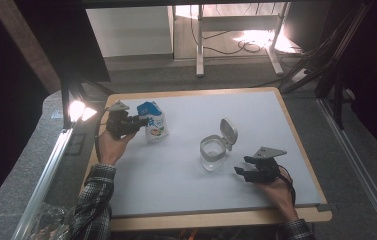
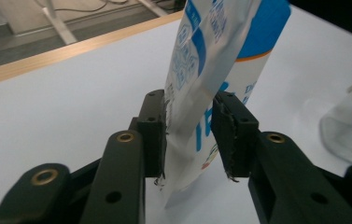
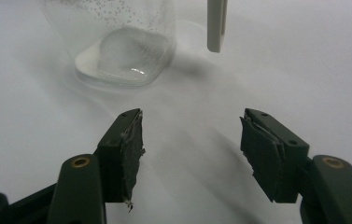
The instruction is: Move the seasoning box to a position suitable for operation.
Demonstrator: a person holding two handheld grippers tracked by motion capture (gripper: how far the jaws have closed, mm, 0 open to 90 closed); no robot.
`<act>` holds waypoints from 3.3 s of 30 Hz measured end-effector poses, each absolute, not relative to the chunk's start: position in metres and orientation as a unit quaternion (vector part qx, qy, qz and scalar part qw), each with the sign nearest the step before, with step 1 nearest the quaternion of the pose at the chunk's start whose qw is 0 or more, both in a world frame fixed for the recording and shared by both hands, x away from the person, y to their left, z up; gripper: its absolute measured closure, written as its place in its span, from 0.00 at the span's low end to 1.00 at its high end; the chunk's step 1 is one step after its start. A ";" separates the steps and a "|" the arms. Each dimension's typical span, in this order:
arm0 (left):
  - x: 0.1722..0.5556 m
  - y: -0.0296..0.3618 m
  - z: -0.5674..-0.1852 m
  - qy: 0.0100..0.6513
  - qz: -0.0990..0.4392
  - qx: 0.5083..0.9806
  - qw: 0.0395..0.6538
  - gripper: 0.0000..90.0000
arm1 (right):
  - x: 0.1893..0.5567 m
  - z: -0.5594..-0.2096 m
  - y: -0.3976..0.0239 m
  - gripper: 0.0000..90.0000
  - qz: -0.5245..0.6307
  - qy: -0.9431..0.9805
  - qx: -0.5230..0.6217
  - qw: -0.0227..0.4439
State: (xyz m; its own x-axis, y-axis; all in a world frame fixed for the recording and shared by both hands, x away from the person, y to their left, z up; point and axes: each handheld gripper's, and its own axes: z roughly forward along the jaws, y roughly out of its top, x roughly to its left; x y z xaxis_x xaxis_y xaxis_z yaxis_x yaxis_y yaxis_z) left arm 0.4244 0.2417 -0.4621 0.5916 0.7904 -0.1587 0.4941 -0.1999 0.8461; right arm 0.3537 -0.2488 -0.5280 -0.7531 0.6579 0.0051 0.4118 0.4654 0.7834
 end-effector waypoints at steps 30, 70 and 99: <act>0.430 0.237 -0.470 0.401 0.166 0.777 0.456 0.89 | 0.355 -0.528 -0.249 0.43 0.409 0.843 0.316 0.146; 0.421 0.221 -0.464 0.381 0.161 0.779 0.471 1.00 | 0.356 -0.527 -0.253 0.40 0.418 0.832 0.337 0.139; 0.373 0.195 -0.435 0.339 0.131 0.786 0.500 1.00 | 0.336 -0.523 -0.240 0.40 0.432 0.837 0.312 0.126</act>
